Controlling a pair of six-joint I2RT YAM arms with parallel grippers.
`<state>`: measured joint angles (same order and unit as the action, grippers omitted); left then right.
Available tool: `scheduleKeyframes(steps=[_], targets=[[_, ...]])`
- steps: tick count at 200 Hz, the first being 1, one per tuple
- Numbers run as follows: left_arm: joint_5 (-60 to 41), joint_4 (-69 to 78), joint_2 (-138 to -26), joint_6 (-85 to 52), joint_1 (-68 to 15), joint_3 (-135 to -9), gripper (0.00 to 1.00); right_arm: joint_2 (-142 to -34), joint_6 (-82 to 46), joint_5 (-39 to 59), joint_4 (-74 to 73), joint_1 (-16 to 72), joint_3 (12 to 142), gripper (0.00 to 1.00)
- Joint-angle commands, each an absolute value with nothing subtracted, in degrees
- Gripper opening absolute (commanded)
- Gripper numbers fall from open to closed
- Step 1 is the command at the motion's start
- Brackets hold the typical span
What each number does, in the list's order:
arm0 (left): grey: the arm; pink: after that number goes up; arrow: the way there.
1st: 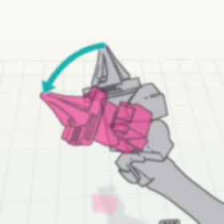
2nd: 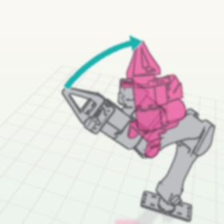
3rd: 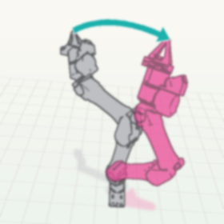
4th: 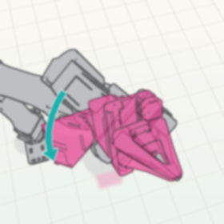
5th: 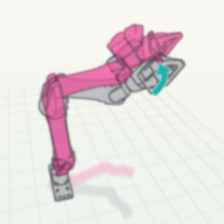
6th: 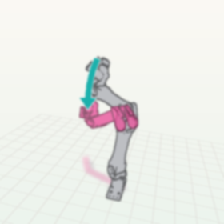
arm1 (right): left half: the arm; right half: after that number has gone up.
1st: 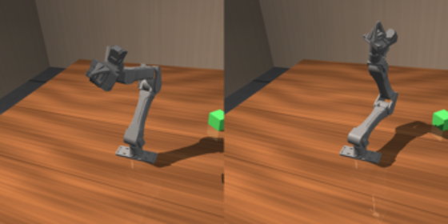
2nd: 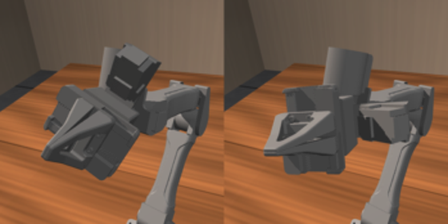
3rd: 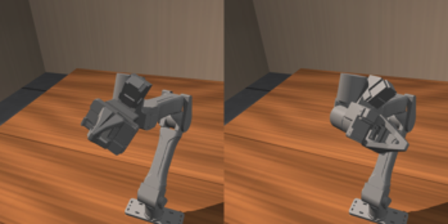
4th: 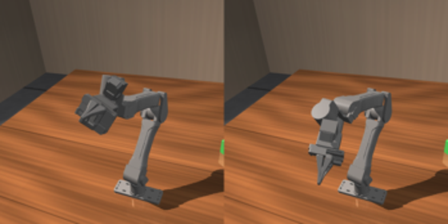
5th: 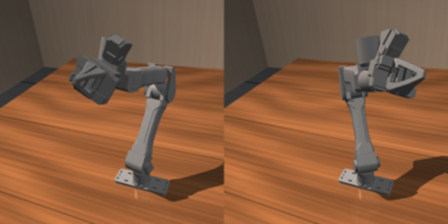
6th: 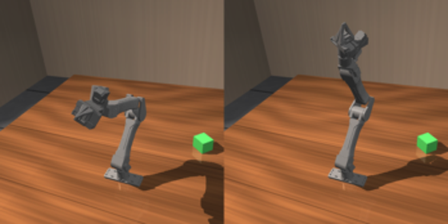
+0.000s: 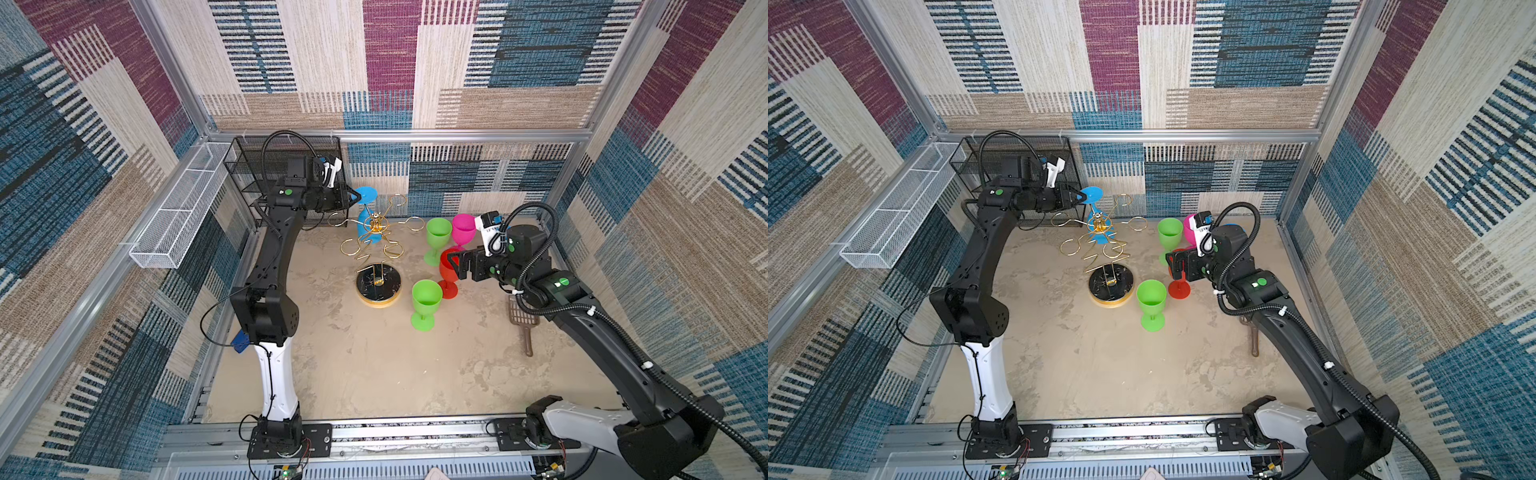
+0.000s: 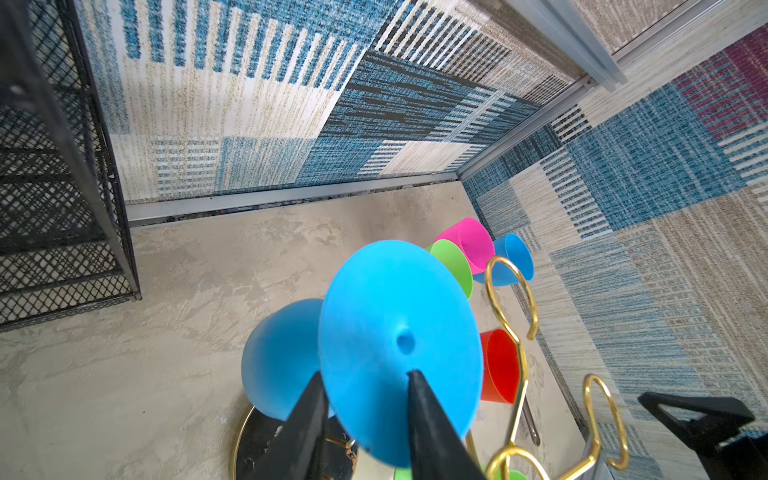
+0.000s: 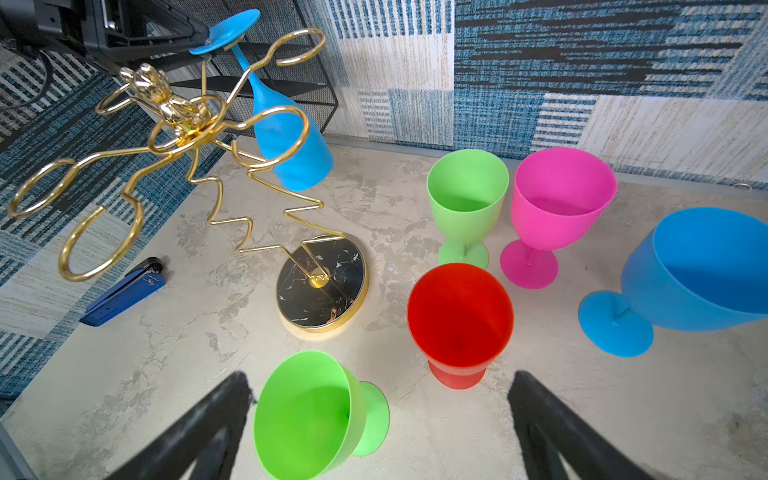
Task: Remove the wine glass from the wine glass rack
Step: 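Close the left gripper on the blue glass foot and lift it off the rack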
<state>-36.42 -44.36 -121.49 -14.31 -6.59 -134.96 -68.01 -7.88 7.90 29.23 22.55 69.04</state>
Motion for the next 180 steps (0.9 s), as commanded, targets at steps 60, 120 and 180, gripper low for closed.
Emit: scheduleKeyframes(steps=[60, 120, 180], targets=[[-37.9, -43.9, -121.1, -16.3, -6.5, -135.9, 0.16, -67.4, -7.9, 7.8, 26.9, 22.7, 68.5, 0.99], [-39.8, -43.2, -121.0, -18.4, -6.0, -135.9, 0.05, -67.5, -7.9, 8.0, 26.9, 22.6, 68.3, 0.99], [-43.3, -41.9, -120.4, -21.3, -5.5, -135.4, 0.0, -67.7, -7.9, 8.1, 26.6, 22.7, 68.4, 0.99]])
